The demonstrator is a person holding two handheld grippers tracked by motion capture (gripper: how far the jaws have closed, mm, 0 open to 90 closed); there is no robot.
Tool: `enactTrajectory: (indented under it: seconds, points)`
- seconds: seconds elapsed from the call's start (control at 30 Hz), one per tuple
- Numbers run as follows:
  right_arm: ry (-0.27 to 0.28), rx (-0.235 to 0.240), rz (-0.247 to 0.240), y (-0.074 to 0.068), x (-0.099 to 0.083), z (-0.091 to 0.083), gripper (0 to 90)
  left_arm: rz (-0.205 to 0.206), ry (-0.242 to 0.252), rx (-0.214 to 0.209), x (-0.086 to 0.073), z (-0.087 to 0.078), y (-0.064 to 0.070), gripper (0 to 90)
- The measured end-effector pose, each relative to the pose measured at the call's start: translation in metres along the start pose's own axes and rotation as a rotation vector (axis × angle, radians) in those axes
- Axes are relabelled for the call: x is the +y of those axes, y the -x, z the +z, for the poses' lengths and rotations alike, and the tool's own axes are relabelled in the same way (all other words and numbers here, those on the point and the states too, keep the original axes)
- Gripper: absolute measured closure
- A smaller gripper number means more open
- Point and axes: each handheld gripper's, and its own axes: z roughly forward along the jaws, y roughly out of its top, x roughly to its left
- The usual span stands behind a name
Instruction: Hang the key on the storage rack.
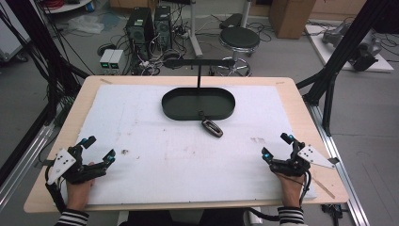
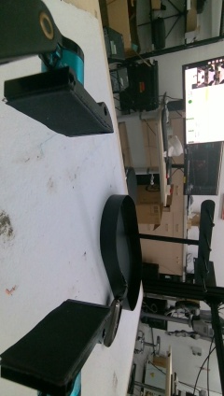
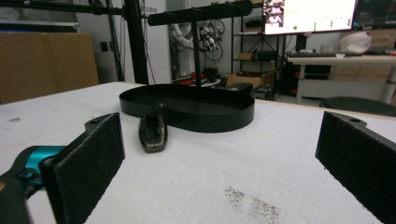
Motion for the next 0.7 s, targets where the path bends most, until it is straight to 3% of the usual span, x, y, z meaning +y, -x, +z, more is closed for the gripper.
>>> enactTrajectory:
  seconds: [0.17, 0.3, 0.53, 0.63, 0.7]
  points:
    - [-0.063, 0.002, 0.021, 0.006, 0.012, 0.006, 0.3, -0.002, 0.000, -0.001, 0.000, 0.000, 0.000, 11.6]
    - [-0.127, 0.058, -0.005, 0.008, 0.035, 0.015, 0.3, -0.001, 0.000, 0.000, 0.000, 0.000, 0.000, 11.6]
    - [-0.155, 0.103, -0.070, 0.008, 0.069, 0.034, 0.3, 0.002, 0.000, -0.001, 0.000, 0.000, 0.000, 11.6]
    - [-0.191, 0.116, -0.105, 0.006, 0.085, 0.049, 0.3, 0.002, 0.000, 0.000, 0.000, 0.000, 0.000, 11.6]
    - [-0.218, 0.126, -0.103, 0.005, 0.090, 0.055, 0.3, 0.000, 0.000, 0.001, 0.000, 0.000, 0.000, 11.6]
